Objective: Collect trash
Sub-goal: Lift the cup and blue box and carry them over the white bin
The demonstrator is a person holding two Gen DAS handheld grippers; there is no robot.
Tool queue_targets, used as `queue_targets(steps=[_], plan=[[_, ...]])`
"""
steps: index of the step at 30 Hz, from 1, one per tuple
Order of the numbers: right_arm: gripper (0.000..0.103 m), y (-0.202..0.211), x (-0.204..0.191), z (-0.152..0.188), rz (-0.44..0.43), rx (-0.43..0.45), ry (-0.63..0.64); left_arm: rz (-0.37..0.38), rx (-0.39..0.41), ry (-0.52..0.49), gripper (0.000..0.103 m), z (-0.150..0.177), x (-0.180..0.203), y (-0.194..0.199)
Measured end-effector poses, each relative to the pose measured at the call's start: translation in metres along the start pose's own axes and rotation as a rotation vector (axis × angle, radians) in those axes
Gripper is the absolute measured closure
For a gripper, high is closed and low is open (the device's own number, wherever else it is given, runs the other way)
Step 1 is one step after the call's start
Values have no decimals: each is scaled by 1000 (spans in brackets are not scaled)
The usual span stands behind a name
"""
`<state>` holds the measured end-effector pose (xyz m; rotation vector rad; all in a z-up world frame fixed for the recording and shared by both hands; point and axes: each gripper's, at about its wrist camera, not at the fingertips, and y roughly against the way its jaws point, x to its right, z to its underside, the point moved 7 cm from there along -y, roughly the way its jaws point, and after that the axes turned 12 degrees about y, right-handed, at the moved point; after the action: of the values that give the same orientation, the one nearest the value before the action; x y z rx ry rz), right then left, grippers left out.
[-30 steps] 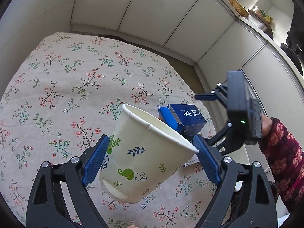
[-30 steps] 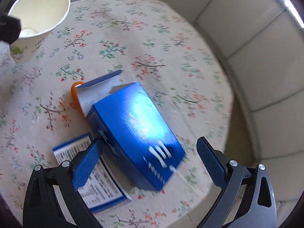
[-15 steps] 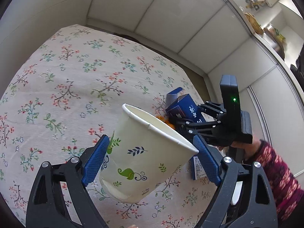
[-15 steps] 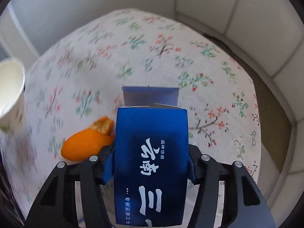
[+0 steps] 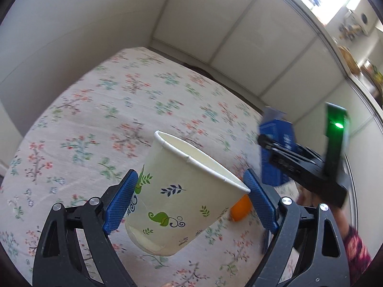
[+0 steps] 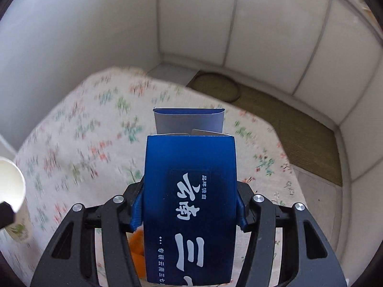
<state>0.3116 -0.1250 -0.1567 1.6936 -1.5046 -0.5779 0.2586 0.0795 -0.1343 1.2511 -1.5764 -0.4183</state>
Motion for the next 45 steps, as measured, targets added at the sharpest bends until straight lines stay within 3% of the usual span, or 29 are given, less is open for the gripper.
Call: queue_targets(steps=[10,17,23,33,45], plan=[[46,65,-17,5,63,115,-116,-28,126,55,18,-15,-4,31],[46,112,-19,25,123,187,-141,-60,264,-24,18,-11,19,64],[46,150,-8,48,158,232,-172,-46,362,-107,18,11,52,95],[46,189,24,93,205,244,-206,-7,377,-134,18,45,84,105],[47,227,82,142,251,254,-276,32,318,-141,17,99,122,96]])
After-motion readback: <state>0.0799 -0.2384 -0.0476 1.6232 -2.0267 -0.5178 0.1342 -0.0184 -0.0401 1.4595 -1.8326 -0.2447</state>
